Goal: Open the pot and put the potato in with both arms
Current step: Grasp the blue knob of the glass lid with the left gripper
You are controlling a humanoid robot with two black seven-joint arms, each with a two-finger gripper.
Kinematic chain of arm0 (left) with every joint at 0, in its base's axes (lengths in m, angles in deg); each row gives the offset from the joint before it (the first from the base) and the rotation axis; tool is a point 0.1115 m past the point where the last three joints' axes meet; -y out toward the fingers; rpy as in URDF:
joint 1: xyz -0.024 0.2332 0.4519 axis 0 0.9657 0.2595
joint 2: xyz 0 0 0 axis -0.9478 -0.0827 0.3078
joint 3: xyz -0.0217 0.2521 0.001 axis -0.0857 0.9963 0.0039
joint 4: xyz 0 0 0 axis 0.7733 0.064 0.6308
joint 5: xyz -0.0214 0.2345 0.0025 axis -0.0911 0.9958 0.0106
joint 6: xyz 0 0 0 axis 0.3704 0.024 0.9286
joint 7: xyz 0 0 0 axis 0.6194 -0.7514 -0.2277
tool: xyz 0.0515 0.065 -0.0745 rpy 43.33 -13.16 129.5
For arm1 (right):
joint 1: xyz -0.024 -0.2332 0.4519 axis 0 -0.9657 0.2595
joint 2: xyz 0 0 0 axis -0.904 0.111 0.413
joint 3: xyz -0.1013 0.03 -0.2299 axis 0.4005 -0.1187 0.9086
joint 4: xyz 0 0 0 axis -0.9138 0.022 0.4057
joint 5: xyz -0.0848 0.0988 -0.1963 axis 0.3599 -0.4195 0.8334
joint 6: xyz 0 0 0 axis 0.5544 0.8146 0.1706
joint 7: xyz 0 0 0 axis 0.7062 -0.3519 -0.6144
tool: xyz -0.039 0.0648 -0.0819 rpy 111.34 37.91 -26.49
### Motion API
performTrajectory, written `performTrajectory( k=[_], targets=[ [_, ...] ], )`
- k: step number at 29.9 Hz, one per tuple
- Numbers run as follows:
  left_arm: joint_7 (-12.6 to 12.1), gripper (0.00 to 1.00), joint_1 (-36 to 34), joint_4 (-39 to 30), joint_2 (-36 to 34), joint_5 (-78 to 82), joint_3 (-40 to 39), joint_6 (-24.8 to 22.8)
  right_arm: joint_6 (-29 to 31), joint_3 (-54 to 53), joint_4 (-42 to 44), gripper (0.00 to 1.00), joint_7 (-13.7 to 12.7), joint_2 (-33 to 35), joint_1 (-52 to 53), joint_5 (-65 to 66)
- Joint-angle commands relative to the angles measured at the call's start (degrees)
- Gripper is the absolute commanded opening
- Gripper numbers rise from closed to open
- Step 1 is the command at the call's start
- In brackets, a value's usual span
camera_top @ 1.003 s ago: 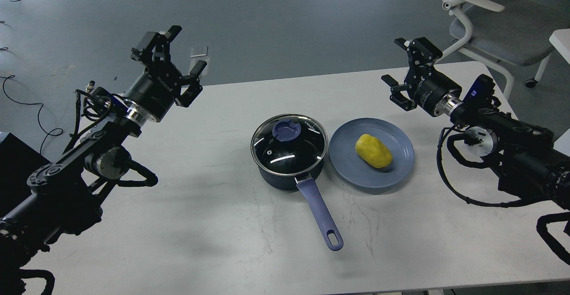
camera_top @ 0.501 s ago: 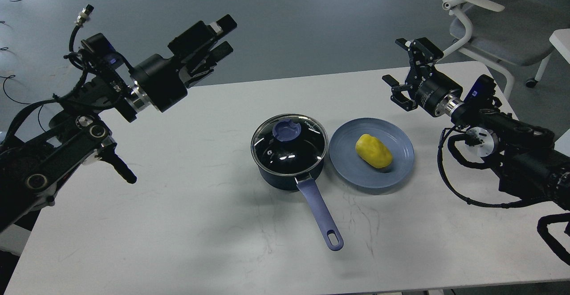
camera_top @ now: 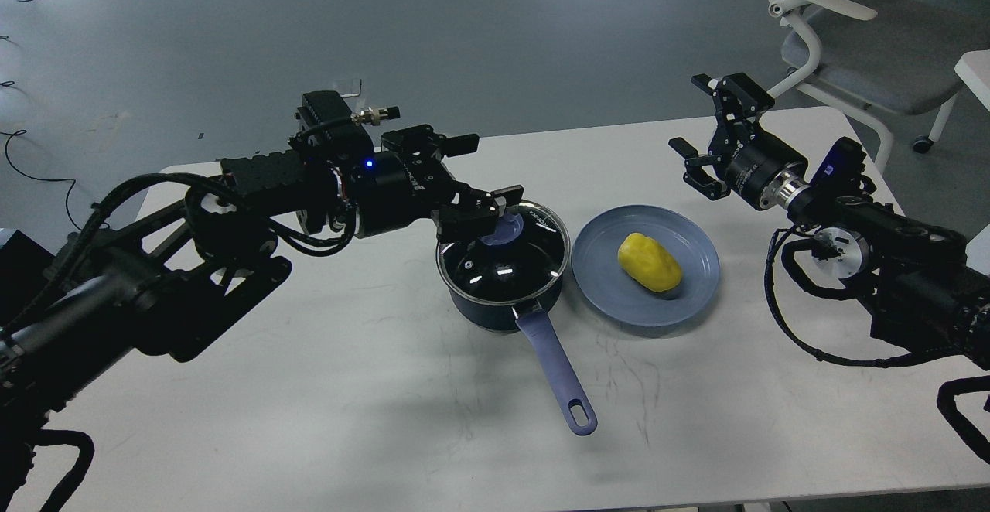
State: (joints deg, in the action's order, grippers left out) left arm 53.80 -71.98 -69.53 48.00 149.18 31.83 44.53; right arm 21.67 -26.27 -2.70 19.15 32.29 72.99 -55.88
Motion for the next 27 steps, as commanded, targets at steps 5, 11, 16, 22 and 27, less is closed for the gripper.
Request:
performTrajectory(
  k=[5,11,16,22,27],
  targets=[
    [0.0,0.98,-1.4,10.4,8.0,4.9,3.7,2.1,0.0,0.0,0.8,1.00,0.0,-0.2,0.0,0.0],
    [0.0,0.98,-0.2,13.7,9.2,4.9,6.0,2.5,0.0,0.0,0.8,1.00,0.0,0.0,0.1,0.0],
    [0.0,0.98,0.9,13.6,8.8,4.9,5.9,2.5,0.0,0.0,0.7,1.00,0.0,0.0,0.0,-0.1],
    [0.0,0.98,1.3,13.7,9.2,4.8,5.9,2.5,0.0,0.0,0.7,1.00,0.0,0.0,0.0,0.0],
    [0.0,0.97,2.1,13.7,9.1,4.3,5.7,2.7,0.0,0.0,0.7,1.00,0.0,-0.2,0.0,0.0]
  ],
)
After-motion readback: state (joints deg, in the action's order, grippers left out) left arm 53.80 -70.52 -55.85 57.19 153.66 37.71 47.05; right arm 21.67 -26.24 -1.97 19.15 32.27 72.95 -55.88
